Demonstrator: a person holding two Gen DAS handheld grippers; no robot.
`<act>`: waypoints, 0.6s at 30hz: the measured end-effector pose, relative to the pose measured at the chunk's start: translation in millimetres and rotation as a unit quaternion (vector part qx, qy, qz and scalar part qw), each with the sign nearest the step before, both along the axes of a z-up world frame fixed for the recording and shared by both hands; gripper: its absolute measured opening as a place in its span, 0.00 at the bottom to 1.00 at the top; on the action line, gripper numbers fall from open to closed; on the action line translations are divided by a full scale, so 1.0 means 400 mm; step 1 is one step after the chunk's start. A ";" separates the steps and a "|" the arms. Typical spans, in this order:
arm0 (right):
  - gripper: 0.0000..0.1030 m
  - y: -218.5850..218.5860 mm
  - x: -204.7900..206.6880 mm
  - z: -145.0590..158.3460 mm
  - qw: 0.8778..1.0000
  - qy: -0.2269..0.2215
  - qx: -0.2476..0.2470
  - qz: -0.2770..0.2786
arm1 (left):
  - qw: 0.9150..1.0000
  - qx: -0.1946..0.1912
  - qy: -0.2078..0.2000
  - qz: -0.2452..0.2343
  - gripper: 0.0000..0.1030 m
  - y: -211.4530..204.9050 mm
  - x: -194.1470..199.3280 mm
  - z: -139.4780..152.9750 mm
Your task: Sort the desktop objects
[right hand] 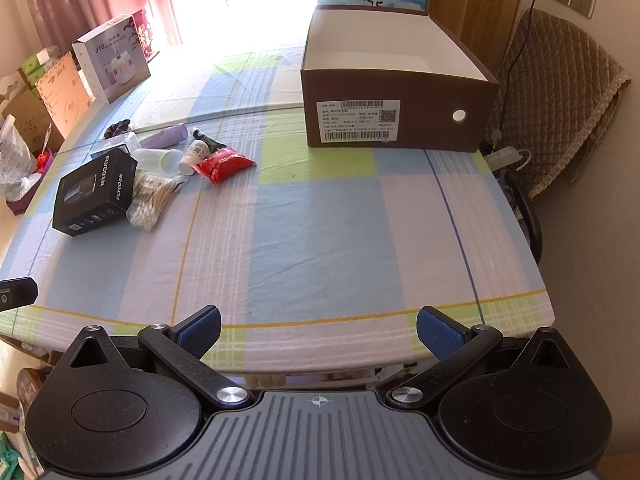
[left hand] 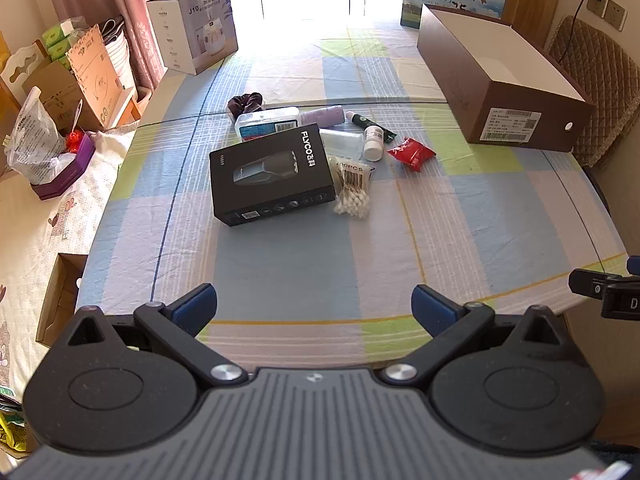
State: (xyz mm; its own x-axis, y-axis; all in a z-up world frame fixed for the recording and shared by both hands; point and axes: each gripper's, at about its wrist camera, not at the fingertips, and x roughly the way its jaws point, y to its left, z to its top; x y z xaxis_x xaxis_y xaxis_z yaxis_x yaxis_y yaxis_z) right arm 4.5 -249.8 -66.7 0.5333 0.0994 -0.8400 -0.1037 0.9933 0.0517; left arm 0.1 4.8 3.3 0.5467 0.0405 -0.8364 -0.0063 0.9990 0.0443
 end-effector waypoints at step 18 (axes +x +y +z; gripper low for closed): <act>0.98 0.030 0.018 -0.011 1.000 -0.001 -0.010 0.009 | 1.000 -0.004 0.003 0.002 0.99 0.015 0.021 -0.002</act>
State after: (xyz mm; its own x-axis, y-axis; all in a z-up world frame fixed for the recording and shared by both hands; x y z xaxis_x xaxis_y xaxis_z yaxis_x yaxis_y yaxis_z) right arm 11.8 -237.9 -71.0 0.5338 0.0911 -0.8407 -0.1210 0.9922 0.0307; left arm 8.6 10.9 2.5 0.5420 0.0360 -0.8396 -0.0091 0.9993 0.0370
